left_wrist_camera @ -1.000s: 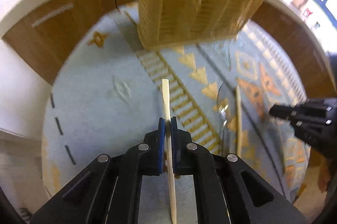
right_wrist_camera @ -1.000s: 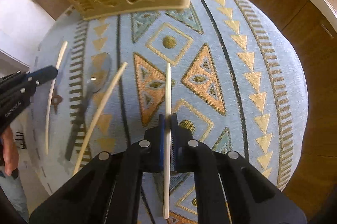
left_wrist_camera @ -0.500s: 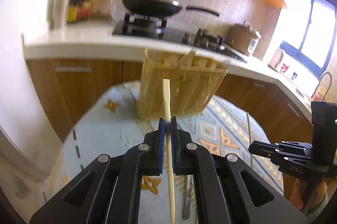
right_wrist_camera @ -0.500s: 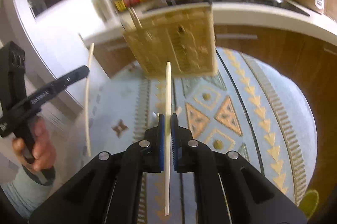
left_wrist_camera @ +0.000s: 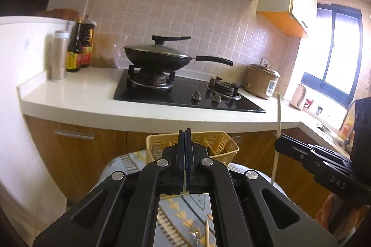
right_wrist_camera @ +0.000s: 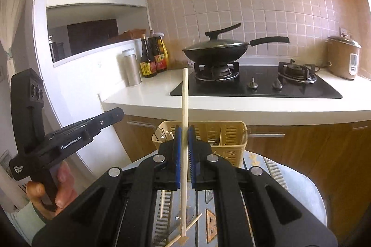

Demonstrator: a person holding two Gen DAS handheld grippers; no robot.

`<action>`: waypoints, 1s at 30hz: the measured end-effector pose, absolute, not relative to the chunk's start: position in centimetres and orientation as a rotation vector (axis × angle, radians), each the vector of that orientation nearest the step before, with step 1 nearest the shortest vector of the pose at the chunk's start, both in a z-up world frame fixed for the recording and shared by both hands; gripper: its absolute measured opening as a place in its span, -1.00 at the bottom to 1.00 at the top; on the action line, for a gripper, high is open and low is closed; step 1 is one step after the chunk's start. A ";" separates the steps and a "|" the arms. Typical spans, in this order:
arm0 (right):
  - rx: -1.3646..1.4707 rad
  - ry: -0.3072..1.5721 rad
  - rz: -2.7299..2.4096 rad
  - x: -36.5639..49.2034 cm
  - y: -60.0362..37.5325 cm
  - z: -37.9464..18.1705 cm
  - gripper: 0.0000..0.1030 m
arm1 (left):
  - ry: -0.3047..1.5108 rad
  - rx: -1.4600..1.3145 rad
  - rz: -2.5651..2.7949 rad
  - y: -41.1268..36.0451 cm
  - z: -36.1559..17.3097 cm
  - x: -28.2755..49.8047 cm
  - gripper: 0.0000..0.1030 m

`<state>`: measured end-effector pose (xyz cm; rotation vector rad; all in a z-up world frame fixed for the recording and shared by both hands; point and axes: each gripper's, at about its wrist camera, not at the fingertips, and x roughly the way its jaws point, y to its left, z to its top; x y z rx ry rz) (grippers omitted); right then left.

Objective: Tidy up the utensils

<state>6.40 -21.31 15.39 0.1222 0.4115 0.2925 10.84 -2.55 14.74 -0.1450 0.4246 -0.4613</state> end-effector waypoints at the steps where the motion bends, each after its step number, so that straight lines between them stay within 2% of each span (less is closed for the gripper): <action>1: 0.127 0.424 0.301 6.7 -21.4 15.0 -0.92 | 0.454 -0.145 -0.463 -2.1 14.3 11.3 -1.00; 4: 0.131 0.471 0.304 7.2 -21.7 13.2 -0.91 | 0.561 -0.204 -0.440 0.3 11.7 12.8 -0.98; 5: 0.138 0.486 0.302 7.3 -22.0 12.6 -0.91 | 0.612 -0.220 -0.435 0.9 10.6 13.5 -0.90; 6: 0.150 0.502 0.303 7.4 -22.2 11.8 -0.91 | 0.686 -0.241 -0.436 1.4 9.1 14.5 -0.65; 7: 0.163 0.519 0.306 7.5 -22.4 11.1 -0.91 | 0.732 -0.250 -0.438 1.6 8.1 15.1 -0.50; 10: 0.194 0.558 0.289 7.8 -23.4 9.3 -0.91 | 0.923 -0.278 -0.449 0.9 3.5 17.3 -0.48; 13: 0.222 0.571 0.278 7.7 -24.4 8.4 -0.91 | 1.035 -0.263 -0.385 -1.0 -0.3 18.4 -0.46; 17: 0.222 0.566 0.259 6.9 -25.5 8.2 -0.91 | 1.091 -0.247 -0.270 -2.9 -3.2 19.2 -0.20; 21: 0.224 0.562 0.244 6.1 -26.6 7.8 -0.91 | 1.079 -0.154 -0.172 -4.9 -3.5 19.2 -0.26; 23: 0.237 0.564 0.249 5.9 -27.1 7.6 -0.91 | 1.069 -0.044 -0.102 -6.4 -3.6 19.0 -0.42; 25: 0.244 0.573 0.255 5.8 -27.2 7.3 -0.91 | 1.041 0.074 -0.033 -7.6 -3.8 18.4 -0.82; 30: 0.242 0.576 0.281 5.6 -26.8 7.3 -0.91 | 1.031 0.026 -0.120 -6.2 -3.1 17.6 -0.96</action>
